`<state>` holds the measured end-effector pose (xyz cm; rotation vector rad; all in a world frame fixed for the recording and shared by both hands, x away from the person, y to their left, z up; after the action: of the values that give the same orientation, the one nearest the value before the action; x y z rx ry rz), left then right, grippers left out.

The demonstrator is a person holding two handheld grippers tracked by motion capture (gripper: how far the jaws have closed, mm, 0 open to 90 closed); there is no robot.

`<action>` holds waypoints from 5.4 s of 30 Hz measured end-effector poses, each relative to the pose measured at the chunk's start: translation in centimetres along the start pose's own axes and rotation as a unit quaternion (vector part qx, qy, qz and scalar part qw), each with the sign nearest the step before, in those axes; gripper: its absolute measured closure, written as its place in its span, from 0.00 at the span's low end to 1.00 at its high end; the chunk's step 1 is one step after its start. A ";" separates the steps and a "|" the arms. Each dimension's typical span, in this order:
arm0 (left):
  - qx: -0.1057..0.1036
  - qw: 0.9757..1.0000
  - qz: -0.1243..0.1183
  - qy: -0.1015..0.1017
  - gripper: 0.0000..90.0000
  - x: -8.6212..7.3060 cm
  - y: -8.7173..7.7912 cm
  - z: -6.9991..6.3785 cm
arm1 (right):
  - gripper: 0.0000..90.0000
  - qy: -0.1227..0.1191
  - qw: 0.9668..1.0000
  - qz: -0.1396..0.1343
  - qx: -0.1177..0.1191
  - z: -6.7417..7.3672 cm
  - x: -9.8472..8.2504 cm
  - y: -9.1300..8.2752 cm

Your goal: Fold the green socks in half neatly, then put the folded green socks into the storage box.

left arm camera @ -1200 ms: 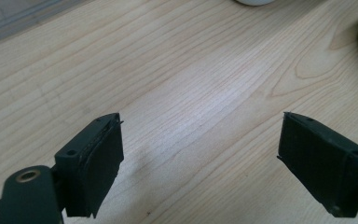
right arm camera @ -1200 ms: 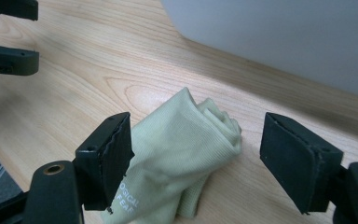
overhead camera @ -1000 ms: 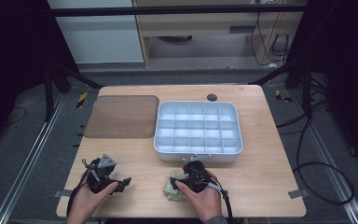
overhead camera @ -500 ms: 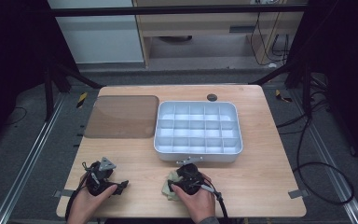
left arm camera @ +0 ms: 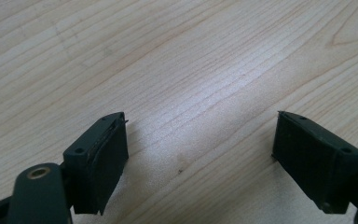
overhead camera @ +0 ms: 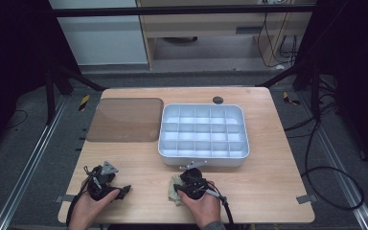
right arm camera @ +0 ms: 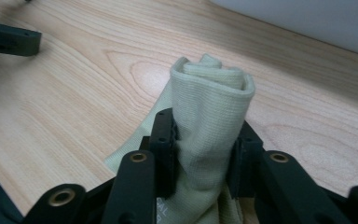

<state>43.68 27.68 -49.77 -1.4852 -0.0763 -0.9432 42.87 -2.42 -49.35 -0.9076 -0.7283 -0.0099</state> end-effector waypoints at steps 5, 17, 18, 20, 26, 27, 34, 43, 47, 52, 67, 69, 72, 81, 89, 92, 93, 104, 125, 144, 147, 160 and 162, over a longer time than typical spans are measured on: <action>0.000 1.000 0.001 -0.003 0.19 -0.1 0.1 0.2 | 0.78 0.002 1.000 -0.021 0.017 -0.3 0.2 -1.5; 0.006 1.000 -0.013 -0.008 0.08 -0.1 0.1 0.8 | 0.78 0.002 0.998 -0.063 0.004 -2.3 1.9 -7.9; 0.008 1.000 -0.014 -0.010 0.07 -0.1 0.1 0.8 | 0.78 0.001 0.998 -0.063 0.001 -2.5 1.9 -8.3; 0.015 1.000 -0.014 -0.014 0.06 -0.2 0.1 1.0 | 0.78 0.003 0.998 -0.063 -0.004 -3.1 2.0 -9.2; 0.028 0.999 -0.019 -0.029 0.06 -0.4 -0.1 1.8 | 0.78 0.001 0.997 -0.068 -0.020 -4.6 2.3 -11.7; 0.028 0.999 -0.019 -0.033 0.06 -0.4 -0.1 1.9 | 0.78 0.000 0.997 -0.068 -0.024 -4.9 2.4 -12.2; 0.032 0.998 -0.018 -0.043 0.06 -0.5 0.0 2.3 | 0.78 -0.001 0.996 -0.066 -0.054 -7.3 3.2 -15.3; 0.035 0.998 -0.018 -0.041 0.05 -0.7 0.1 2.5 | 0.78 0.006 0.993 -0.089 -0.073 -9.7 4.3 -18.8; 0.034 0.999 -0.015 -0.037 0.04 -0.7 0.3 2.4 | 0.78 0.009 0.992 -0.098 -0.080 -10.6 5.2 -20.2; 0.039 0.999 -0.014 -0.032 0.04 -0.7 0.6 2.4 | 0.78 0.006 0.990 -0.104 -0.092 -11.4 6.3 -21.3; 0.033 0.998 -0.017 -0.050 0.00 -1.0 1.0 2.8 | 0.78 0.002 0.988 -0.097 -0.117 -13.0 8.4 -21.7; 0.032 0.998 -0.021 -0.050 0.00 -1.1 1.0 2.8 | 0.78 0.000 0.988 -0.095 -0.118 -13.1 8.6 -21.6; 0.034 0.998 -0.031 -0.053 0.00 -1.2 1.1 2.9 | 0.78 -0.004 0.988 -0.092 -0.120 -13.1 8.9 -21.4; 0.037 0.996 -0.047 -0.060 0.00 -1.4 1.3 2.8 | 0.78 -0.009 0.988 -0.080 -0.132 -13.6 9.4 -20.5; 0.038 0.996 -0.049 -0.061 0.00 -1.4 1.3 2.8 | 0.78 -0.016 0.986 -0.073 -0.146 -13.8 9.7 -20.1; 0.038 0.996 -0.050 -0.061 0.00 -1.5 1.3 2.8 | 0.78 -0.022 0.986 -0.063 -0.155 -13.9 9.7 -19.7; 0.039 0.996 -0.050 -0.061 0.00 -1.5 1.3 2.8 | 0.78 -0.026 0.985 -0.060 -0.157 -13.8 9.7 -19.5; 0.039 0.996 -0.053 -0.062 0.00 -1.6 1.3 2.8 | 0.78 -0.040 0.985 -0.044 -0.160 -13.6 9.7 -18.0; 0.040 0.996 -0.056 -0.064 0.00 -1.6 1.3 2.7 | 0.78 -0.035 0.987 -0.012 -0.157 -14.4 8.6 -15.5; 0.040 0.995 -0.057 -0.064 0.00 -1.6 1.3 2.7 | 0.78 -0.033 0.984 0.020 -0.172 -15.6 8.6 -13.8; 0.041 0.995 -0.057 -0.064 0.00 -1.6 1.3 2.7 | 0.78 -0.031 0.984 0.019 -0.173 -15.7 8.9 -14.0; 0.041 0.995 -0.057 -0.065 0.00 -1.6 1.3 2.7 | 0.78 -0.039 0.983 0.039 -0.174 -15.4 8.4 -13.0; 0.041 0.995 -0.057 -0.065 0.00 -1.6 1.3 2.7 | 0.78 -0.039 0.983 0.044 -0.174 -15.4 8.3 -12.7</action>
<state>44.69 30.50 -51.33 -1.4775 -0.2936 -0.9229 54.14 -19.13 -41.56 -1.2796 -0.7719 -0.0229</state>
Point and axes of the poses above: each handheld gripper's, and its own axes: y roughly forward along the jaws, x roughly out of its top, z roughly to its left, the point moved 1 cm from there along y, roughly forward along the jaws, and after that the axes turned 9 degrees about x, right-handed, at the moved point
